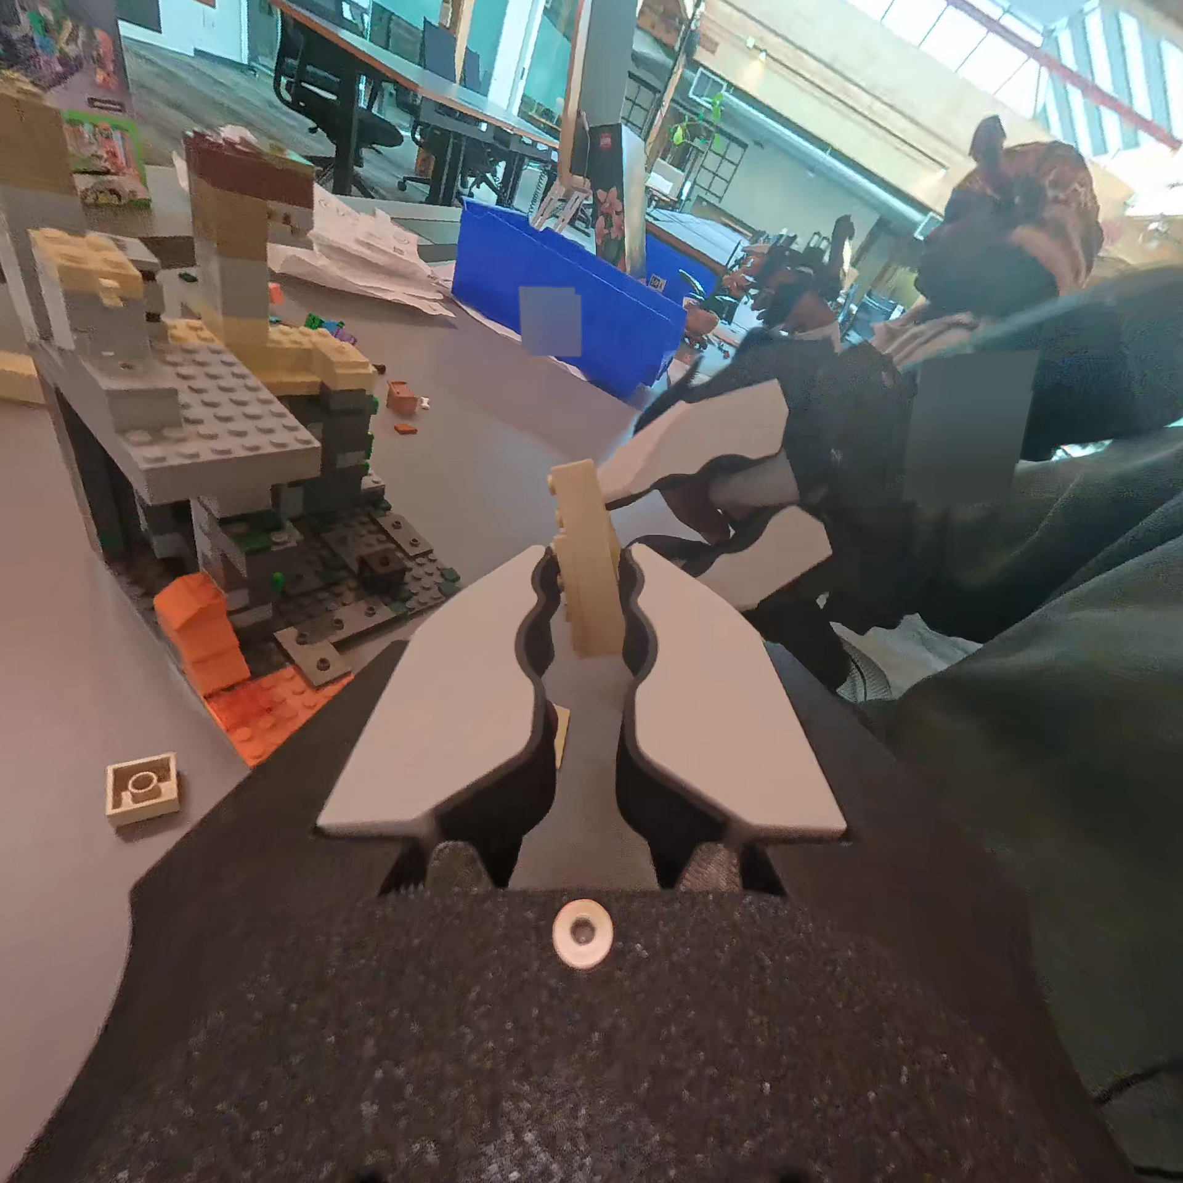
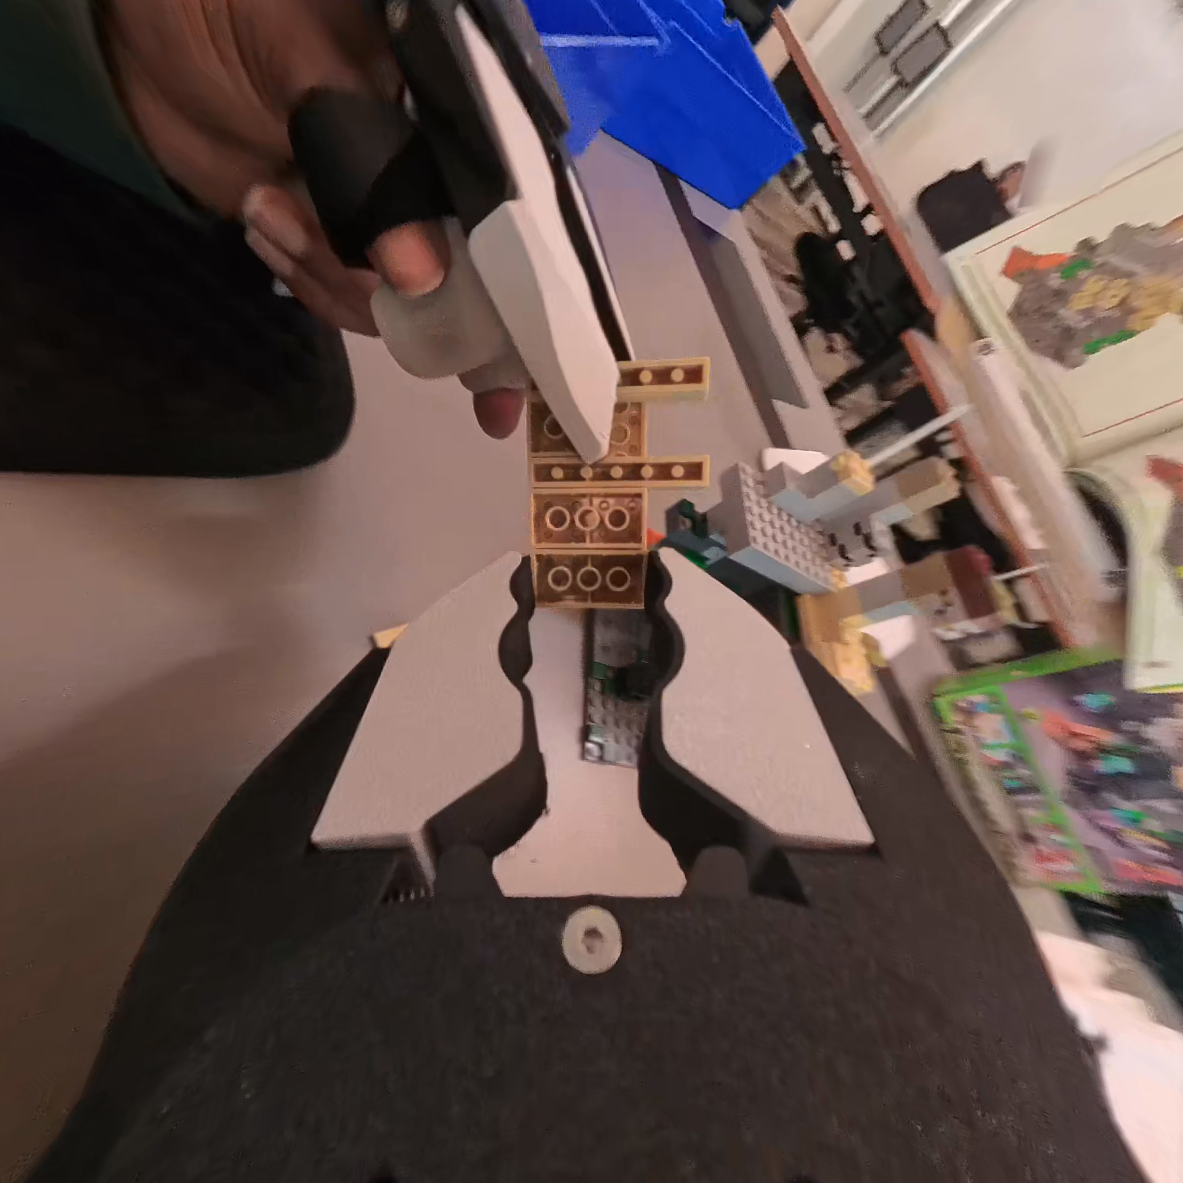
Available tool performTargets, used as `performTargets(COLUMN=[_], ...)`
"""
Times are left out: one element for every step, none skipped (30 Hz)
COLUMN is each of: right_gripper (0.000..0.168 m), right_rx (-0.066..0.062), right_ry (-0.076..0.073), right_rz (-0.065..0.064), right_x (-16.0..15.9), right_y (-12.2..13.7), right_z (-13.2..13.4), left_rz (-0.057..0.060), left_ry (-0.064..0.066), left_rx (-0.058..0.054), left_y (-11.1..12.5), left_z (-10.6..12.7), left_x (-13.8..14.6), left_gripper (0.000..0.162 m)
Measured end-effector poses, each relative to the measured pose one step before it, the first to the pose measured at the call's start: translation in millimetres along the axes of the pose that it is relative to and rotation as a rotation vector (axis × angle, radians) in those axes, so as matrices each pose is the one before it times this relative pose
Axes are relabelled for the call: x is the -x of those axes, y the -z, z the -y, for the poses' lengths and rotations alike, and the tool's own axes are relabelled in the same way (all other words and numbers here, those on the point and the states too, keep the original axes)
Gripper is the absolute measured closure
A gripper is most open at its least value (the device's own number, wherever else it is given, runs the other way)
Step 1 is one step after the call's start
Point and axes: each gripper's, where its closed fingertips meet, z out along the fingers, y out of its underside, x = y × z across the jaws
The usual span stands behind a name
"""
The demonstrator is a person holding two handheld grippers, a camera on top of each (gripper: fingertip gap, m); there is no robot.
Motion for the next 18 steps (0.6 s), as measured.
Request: performTargets(right_gripper=[0.135,0.135,0.135,0.135,0.135,0.135,0.134,0.134,0.135,0.135,0.135,0.135,0.134,0.134,0.134,0.134,0.134,0.132], right_rx=[-0.0216,-0.024,-0.0254,-0.0371,-0.029,0.0076,0.0121,-0.0185,-0.03,-0.0059,0.0249,0.0428,0.0457,0.0488,0.0592,0.0562,0.0375,0.0275], right_ry=[-0.048,-0.0308,-0.0367,-0.0694,-0.0597,0.0049,0.0142,-0.0313,-0.0389,-0.0169,-0.0047,-0.0036,-0.004,-0.003,0.0015,0.0074,0.007,0.0005], right_rz=[0.051,0.0448,0.071,0.0948,0.0495,-0.0097,-0.0058,0.0302,0.0299,0.0037,-0.0052,0.0087,0.0174,0.0108,-0.0009,-0.0096,-0.0088,0.0003], right_x=[0.92,0.51,4.66,7.88,3.56,-2.03,-0.6,3.16,2.5,-1.02,-2.38,-0.09,2.05,1.95,0.64,-0.31,0.09,0.82], right_y=[0.72,1.13,1.44,2.1,1.54,0.5,0.31,1.05,1.49,1.02,-0.02,-0.74,-1.45,-2.18,-2.98,-3.28,-2.76,-2.34], right_z=[0.47,0.39,0.87,2.63,1.58,-3.81,-4.07,0.48,2.26,-1.14,-5.12,-7.5,-7.97,-8.66,-10.04,-9.44,-6.53,-4.85], left_rz=[-0.0079,-0.0072,-0.0034,0.0567,0.0257,-0.0492,-0.0213,0.0198,0.0104,-0.0084,-0.0014,0.0065,0.0003,-0.0051,0.0071,0.0054,-0.0031,0.0012], left_ry=[-0.0036,-0.0011,0.0029,-0.0651,-0.0352,0.0275,0.009,-0.0398,-0.0235,0.0038,0.012,0.0119,0.0196,0.0248,0.0228,0.018,0.019,0.0176], left_rx=[0.0038,-0.001,0.002,0.0033,0.0111,-0.0255,-0.0028,0.0211,0.02,0.0121,0.0134,0.002,0.0022,0.0083,-0.0001,-0.0016,0.004,-0.0025], left_y=[-0.05,-0.17,-0.36,1.71,2.35,2.88,1.52,0.13,-0.63,-1.03,-1.06,-0.61,-0.14,-0.31,-0.4,-0.6,-1.24,-1.33], left_z=[-0.67,-0.67,-0.86,-0.82,-0.89,4.88,2.43,-1.3,-1.79,-1.33,-2.05,-1.2,-1.39,-2.24,-1.39,-1.16,-1.6,-0.6], left_x=[-0.3,0.29,0.55,8.43,5.15,-5.2,-3.85,0.35,0.05,-1.09,0.71,2.57,2.48,2.12,3.38,2.53,1.05,1.18], left_gripper=[0.143,0.142,0.143,0.144,0.145,0.145,0.145,0.145,0.145,0.146,0.145,0.145,0.145,0.146,0.146,0.146,0.146,0.146])
